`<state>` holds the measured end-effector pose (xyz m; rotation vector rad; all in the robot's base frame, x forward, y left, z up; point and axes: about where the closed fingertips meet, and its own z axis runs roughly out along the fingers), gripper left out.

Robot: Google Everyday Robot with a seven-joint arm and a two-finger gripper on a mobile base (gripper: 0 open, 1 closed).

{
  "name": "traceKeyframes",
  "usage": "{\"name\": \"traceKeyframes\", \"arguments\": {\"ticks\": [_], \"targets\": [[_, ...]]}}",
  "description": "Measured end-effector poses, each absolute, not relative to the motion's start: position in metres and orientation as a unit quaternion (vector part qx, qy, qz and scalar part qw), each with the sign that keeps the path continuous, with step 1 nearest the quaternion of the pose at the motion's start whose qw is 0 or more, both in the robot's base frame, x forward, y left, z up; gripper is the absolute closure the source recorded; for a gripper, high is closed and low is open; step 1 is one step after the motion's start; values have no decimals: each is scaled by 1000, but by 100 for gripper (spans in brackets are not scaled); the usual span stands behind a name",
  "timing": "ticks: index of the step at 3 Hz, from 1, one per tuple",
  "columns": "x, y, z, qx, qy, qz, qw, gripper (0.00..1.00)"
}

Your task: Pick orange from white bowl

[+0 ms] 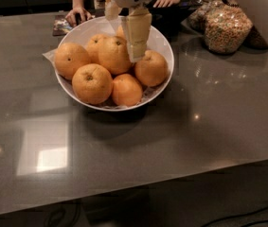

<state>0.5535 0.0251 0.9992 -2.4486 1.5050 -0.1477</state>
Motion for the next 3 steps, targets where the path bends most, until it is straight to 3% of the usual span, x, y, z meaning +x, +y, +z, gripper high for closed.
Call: {"name": "traceKeyframes", "arguments": {"ticks": [3], "targets": [[566, 46, 963, -858, 503, -47, 91, 28]]}}
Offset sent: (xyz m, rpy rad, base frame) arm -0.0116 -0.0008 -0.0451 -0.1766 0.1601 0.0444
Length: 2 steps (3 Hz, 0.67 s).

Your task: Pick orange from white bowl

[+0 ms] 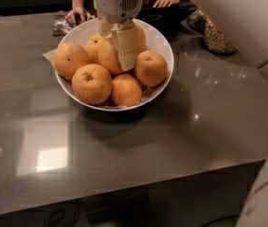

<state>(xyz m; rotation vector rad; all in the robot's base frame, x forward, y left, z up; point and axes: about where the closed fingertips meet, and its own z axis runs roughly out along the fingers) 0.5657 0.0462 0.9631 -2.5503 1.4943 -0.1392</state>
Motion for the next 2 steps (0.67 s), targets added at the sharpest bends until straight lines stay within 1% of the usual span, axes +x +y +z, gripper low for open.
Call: {"name": "traceKeyframes", "arguments": {"ticks": [2], "targets": [[570, 45, 947, -858, 506, -44, 74, 26]]}}
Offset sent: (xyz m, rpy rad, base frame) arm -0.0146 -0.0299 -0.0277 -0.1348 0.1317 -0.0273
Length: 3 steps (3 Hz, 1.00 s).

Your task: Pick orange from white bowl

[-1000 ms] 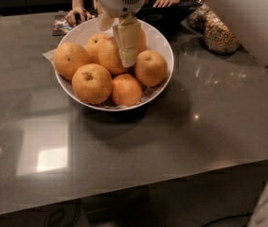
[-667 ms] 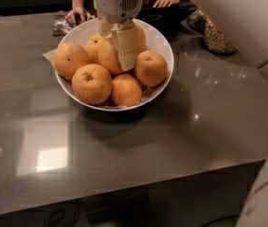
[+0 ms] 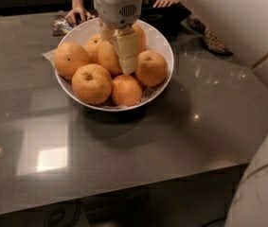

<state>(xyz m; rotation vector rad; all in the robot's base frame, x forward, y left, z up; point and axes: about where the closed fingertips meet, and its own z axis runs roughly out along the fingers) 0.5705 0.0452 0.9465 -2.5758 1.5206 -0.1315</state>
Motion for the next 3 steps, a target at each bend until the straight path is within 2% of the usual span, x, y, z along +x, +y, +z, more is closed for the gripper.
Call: {"name": "traceKeyframes", "arguments": {"ticks": [1, 2, 3], "targets": [[572, 44, 936, -858, 509, -41, 65, 26], [572, 41, 925, -858, 509, -38, 53, 44], [572, 41, 929, -858, 509, -38, 53, 68]]}}
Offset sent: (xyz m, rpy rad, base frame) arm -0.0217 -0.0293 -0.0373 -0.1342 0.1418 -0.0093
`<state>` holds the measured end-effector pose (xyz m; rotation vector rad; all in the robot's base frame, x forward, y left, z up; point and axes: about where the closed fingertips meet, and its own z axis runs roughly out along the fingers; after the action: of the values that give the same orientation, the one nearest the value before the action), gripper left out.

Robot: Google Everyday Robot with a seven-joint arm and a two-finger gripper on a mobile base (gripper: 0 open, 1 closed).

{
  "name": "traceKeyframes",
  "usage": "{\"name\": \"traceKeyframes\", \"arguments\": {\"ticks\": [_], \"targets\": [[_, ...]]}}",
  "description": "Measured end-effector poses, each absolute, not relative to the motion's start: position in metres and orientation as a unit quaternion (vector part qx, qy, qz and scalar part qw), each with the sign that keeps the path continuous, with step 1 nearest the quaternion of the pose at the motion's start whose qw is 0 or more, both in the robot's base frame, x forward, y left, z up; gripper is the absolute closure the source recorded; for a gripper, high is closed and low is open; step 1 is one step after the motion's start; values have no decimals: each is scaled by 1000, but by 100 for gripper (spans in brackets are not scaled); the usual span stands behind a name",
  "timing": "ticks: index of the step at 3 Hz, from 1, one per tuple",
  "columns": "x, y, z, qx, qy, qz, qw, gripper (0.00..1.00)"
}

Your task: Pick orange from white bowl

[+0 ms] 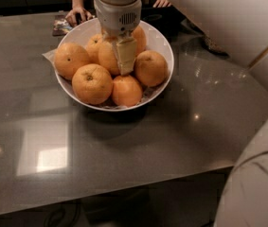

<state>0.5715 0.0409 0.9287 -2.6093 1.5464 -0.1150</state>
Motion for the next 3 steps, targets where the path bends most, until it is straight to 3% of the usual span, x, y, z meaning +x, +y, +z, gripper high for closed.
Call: {"name": "traceKeyframes", "arguments": {"ticks": [1, 2, 3], "targets": [[572, 41, 929, -858, 509, -38, 53, 91], [570, 42, 939, -856, 509, -38, 88, 100], [547, 34, 963, -848, 510, -44, 137, 100]]}}
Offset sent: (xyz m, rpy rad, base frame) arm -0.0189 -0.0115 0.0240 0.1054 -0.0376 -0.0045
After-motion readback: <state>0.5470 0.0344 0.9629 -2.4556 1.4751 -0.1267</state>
